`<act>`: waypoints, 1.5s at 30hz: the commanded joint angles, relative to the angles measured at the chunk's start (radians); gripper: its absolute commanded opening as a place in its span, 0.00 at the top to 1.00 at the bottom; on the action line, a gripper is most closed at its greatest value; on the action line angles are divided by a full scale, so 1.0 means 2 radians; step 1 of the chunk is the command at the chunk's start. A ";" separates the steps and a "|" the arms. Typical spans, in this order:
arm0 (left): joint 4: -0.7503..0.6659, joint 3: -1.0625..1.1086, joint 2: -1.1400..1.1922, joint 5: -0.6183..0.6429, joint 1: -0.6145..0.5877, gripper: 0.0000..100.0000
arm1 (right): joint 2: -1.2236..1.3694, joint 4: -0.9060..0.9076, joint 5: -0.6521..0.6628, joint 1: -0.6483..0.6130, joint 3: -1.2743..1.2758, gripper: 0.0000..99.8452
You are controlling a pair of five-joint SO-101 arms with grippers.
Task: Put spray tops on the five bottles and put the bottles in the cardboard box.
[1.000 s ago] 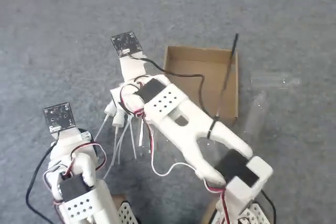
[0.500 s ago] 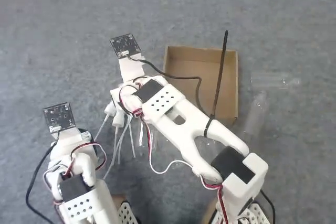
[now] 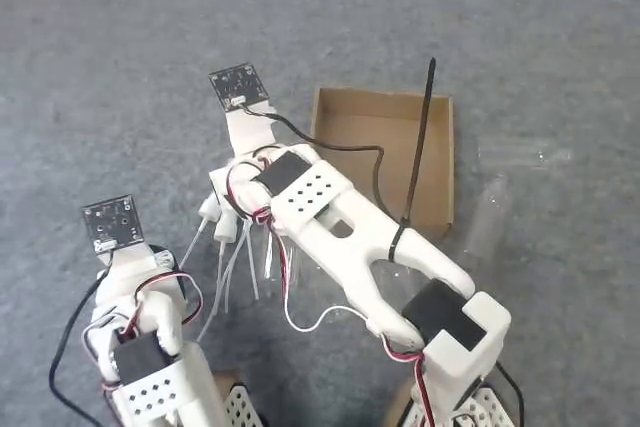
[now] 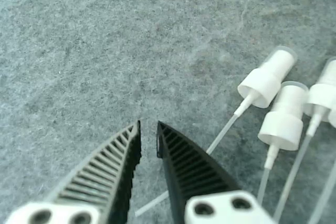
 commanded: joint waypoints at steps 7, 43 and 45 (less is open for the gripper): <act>0.003 -0.010 -0.008 -0.005 0.002 0.96 | -0.037 0.000 -0.005 -0.003 -0.035 0.88; 0.003 -0.010 -0.008 -0.005 0.002 0.96 | -0.322 0.283 0.244 0.498 0.135 0.88; 0.003 -0.010 -0.008 -0.005 0.002 0.96 | -0.325 0.277 0.275 0.489 0.167 0.88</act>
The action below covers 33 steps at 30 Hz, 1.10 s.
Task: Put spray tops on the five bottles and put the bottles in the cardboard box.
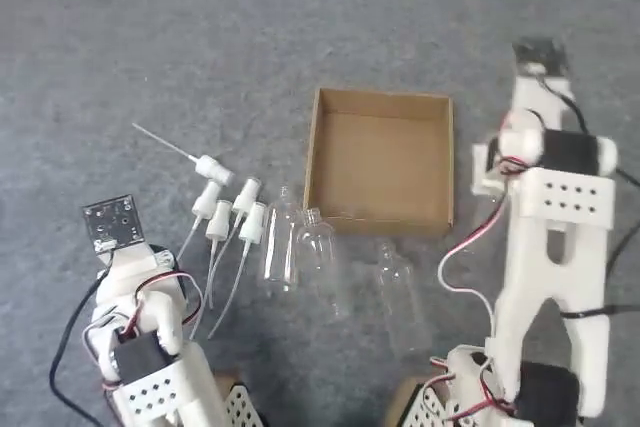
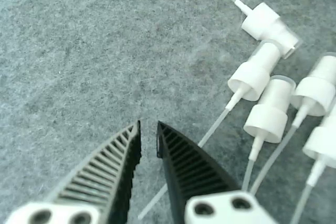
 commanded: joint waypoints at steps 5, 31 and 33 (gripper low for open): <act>0.003 -0.010 -0.008 -0.005 0.002 0.96 | -0.057 0.016 0.059 -0.050 0.070 0.86; 0.003 -0.010 -0.008 -0.005 0.002 0.96 | -0.086 -0.007 -0.023 -0.372 0.205 0.75; 0.003 -0.010 -0.008 -0.005 0.002 0.96 | -0.086 -0.026 -0.044 -0.385 0.225 0.75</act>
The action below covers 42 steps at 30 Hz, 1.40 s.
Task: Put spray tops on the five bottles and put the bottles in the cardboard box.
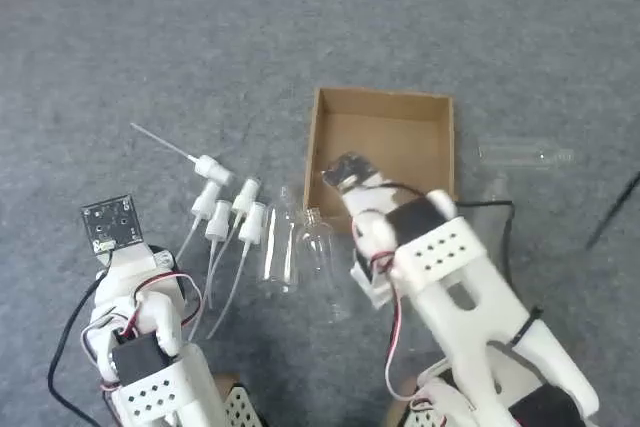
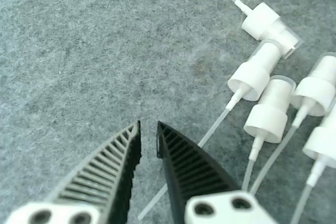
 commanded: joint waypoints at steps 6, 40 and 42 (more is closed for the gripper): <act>0.003 -0.010 -0.008 -0.005 0.002 0.96 | -0.020 -0.066 -0.081 -0.030 0.049 0.75; 0.003 -0.010 -0.008 -0.005 0.002 0.96 | -0.026 0.008 -0.034 0.041 -0.077 0.93; 0.003 -0.010 -0.008 -0.005 0.002 0.96 | -0.026 0.036 -0.019 0.073 -0.126 0.93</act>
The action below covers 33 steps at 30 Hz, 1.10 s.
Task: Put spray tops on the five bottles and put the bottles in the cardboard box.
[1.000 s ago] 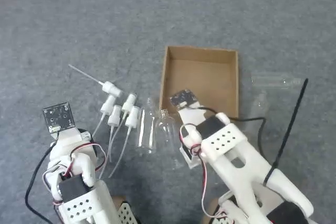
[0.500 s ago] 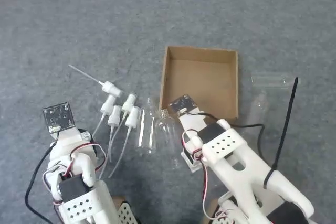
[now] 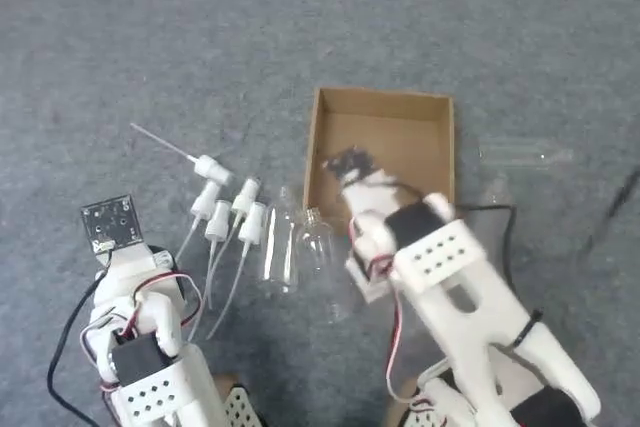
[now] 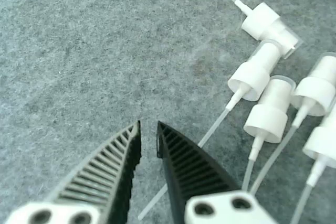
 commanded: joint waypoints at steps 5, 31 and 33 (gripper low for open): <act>0.003 -0.010 -0.008 -0.005 0.002 0.96 | -0.019 0.120 0.060 0.134 -0.211 0.93; -0.001 -0.010 -0.009 -0.147 0.000 0.96 | 0.189 -0.178 0.427 0.587 -0.067 0.91; -0.005 -0.012 -0.010 -0.216 0.002 0.96 | 0.206 -0.178 0.437 0.587 -0.067 0.87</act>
